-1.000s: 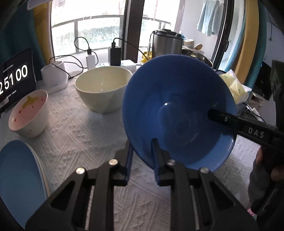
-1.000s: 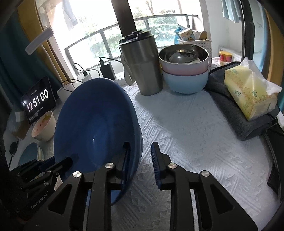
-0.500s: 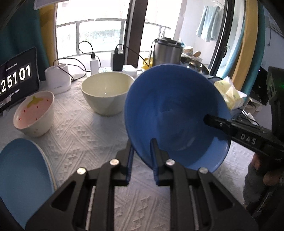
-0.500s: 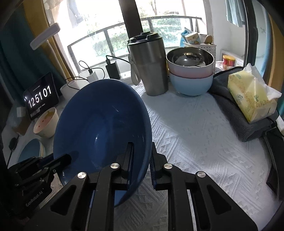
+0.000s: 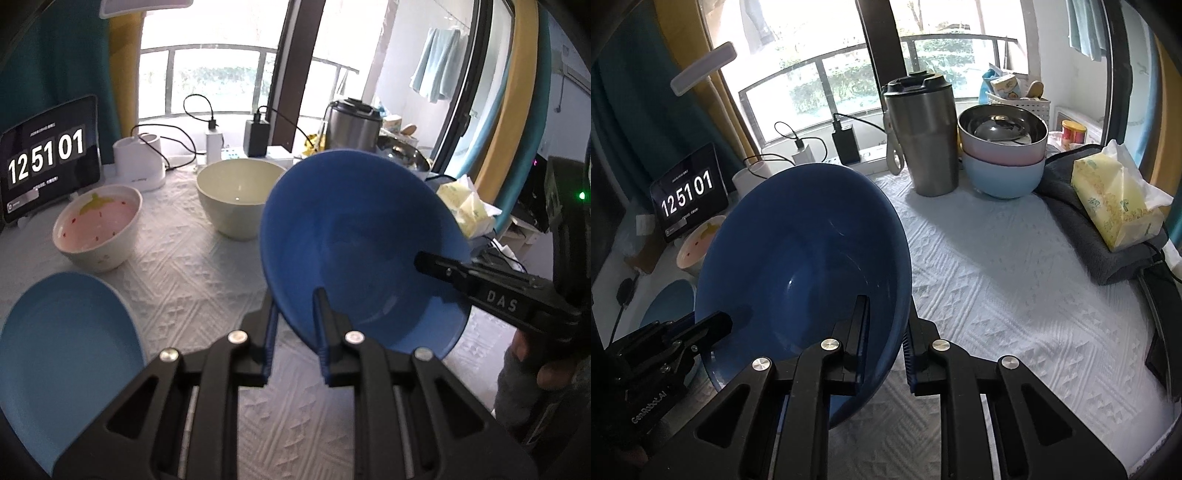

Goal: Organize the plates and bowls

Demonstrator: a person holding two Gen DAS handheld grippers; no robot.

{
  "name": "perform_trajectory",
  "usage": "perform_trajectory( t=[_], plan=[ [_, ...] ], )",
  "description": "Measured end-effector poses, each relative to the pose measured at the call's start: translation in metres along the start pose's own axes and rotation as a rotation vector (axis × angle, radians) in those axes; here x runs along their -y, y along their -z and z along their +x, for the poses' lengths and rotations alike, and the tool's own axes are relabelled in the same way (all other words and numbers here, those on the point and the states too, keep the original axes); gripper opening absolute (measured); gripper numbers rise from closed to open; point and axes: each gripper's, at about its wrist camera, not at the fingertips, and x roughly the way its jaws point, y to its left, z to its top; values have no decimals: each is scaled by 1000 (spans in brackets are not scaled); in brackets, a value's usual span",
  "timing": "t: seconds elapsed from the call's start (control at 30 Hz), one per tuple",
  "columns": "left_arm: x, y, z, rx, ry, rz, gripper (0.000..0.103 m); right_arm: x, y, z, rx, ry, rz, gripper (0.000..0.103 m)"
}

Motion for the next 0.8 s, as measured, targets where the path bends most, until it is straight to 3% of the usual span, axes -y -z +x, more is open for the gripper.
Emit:
perform_trajectory(
  t=[0.8],
  plan=[
    [-52,34,-55,45,-62,-72,19,-75,27,1,-50,-48,-85,20]
  ],
)
